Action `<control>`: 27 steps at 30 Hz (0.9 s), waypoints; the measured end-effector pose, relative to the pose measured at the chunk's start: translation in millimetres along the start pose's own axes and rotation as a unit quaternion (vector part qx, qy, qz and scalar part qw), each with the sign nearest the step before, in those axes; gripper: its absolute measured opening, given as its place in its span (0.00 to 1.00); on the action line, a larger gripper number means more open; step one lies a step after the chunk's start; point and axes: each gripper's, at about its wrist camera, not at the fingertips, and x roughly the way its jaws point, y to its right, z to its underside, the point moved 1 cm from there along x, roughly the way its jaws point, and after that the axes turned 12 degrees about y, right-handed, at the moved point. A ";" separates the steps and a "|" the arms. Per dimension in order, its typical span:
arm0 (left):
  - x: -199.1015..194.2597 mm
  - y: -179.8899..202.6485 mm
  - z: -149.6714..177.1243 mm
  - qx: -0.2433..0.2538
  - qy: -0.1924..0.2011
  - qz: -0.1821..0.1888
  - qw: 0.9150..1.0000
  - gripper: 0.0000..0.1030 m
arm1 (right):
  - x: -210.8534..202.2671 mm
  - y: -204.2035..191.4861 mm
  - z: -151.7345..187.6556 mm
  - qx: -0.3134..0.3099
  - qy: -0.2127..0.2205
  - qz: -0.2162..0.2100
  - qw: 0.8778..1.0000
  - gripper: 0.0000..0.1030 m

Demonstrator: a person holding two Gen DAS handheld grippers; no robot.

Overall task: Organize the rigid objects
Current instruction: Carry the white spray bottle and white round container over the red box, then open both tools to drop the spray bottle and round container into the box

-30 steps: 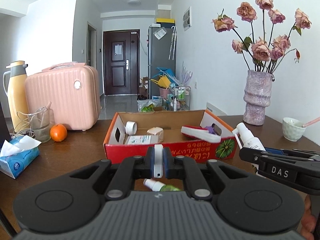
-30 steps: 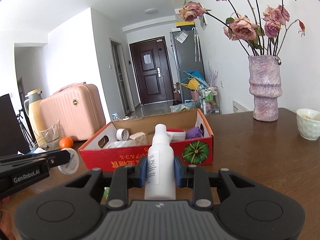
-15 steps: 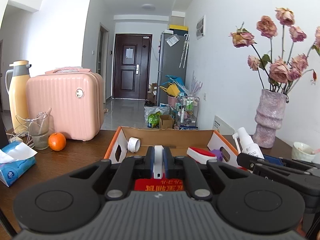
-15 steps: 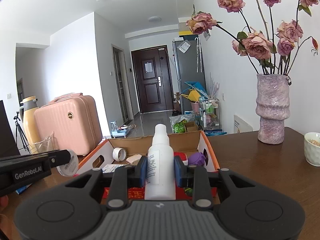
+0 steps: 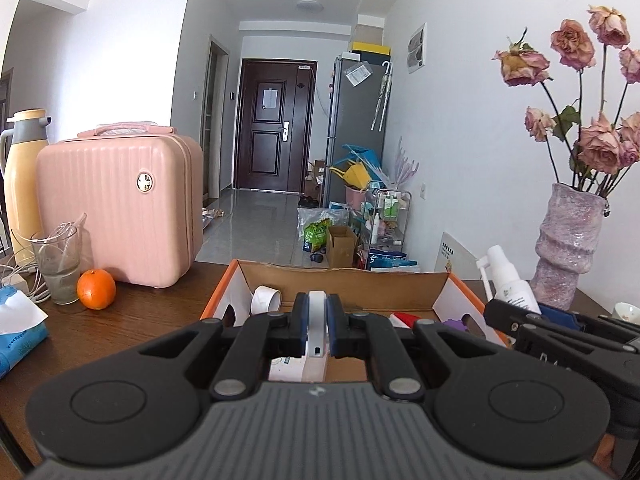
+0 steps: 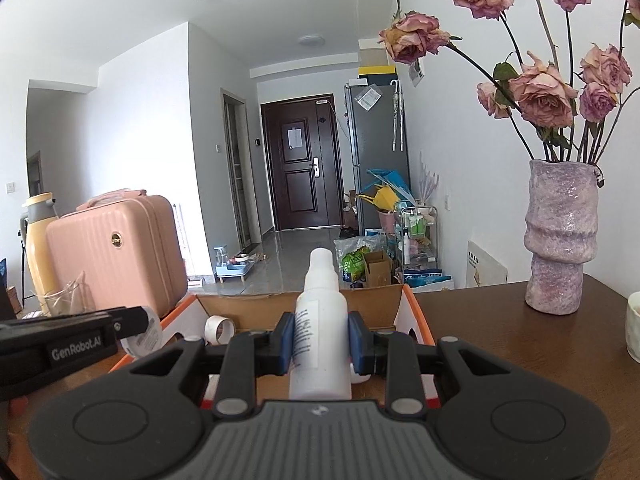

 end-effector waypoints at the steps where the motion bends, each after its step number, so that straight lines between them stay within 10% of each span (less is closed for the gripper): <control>1: 4.5 -0.7 0.3 0.000 -0.001 -0.001 1.000 0.10 | 4.3 0.4 -0.2 0.000 0.000 0.000 1.000 0.26; 24: 106.5 -13.8 10.2 0.028 -0.037 -0.030 0.998 0.11 | 99.3 -0.5 9.9 -0.041 -0.062 -0.007 0.997 0.26; 27: 108.1 -18.4 12.3 0.029 -0.035 -0.028 0.999 0.46 | 105.7 2.8 15.5 -0.041 -0.088 0.000 0.995 0.34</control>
